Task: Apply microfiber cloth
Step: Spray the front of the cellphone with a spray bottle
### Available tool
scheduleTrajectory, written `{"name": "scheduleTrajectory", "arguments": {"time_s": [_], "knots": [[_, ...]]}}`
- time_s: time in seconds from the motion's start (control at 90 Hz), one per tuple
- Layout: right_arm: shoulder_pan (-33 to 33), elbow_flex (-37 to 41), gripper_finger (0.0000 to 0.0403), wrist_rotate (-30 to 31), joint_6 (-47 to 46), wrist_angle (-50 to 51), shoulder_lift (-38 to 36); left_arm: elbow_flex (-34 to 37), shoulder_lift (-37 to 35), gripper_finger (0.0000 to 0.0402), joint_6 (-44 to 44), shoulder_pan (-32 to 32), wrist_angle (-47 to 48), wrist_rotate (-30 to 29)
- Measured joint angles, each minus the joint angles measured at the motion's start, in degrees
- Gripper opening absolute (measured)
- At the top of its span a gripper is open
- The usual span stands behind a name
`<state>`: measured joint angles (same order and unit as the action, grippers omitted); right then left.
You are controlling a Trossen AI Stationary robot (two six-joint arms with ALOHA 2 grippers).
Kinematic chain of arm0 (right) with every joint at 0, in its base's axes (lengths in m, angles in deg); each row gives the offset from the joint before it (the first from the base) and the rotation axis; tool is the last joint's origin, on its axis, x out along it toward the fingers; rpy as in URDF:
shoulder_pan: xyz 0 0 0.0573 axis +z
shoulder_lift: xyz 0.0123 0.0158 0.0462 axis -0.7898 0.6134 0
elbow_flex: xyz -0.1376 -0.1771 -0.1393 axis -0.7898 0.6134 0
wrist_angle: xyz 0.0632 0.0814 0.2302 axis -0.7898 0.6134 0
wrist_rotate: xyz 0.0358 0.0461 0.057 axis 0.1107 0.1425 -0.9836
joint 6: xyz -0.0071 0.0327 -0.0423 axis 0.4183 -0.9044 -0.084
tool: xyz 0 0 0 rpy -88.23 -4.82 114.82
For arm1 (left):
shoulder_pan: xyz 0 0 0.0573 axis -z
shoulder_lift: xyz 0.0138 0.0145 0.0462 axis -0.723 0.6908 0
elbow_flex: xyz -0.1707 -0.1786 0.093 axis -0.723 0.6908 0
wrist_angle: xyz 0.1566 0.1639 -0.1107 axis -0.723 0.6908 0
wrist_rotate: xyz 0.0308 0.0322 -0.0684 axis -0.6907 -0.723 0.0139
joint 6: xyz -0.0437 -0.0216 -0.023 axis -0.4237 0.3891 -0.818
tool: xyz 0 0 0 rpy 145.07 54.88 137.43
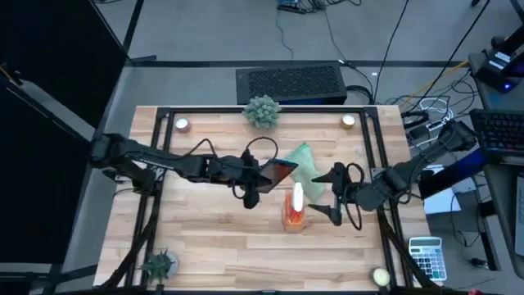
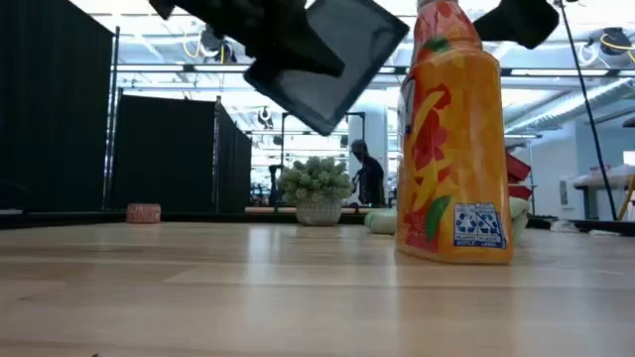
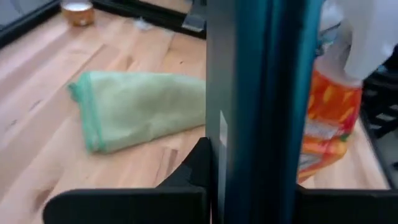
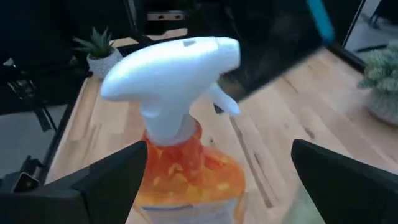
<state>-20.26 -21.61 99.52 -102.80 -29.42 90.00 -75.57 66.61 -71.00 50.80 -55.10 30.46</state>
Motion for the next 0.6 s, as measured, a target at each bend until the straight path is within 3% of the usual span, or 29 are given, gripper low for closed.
{"name": "scheduleTrajectory", "arguments": {"time_s": [0.6], "knots": [[-0.95,0.02,0.0384,0.22,7.8,-17.63,9.93,-0.06,1.18,0.0003,1.76,-1.42,-5.16,1.36]]}}
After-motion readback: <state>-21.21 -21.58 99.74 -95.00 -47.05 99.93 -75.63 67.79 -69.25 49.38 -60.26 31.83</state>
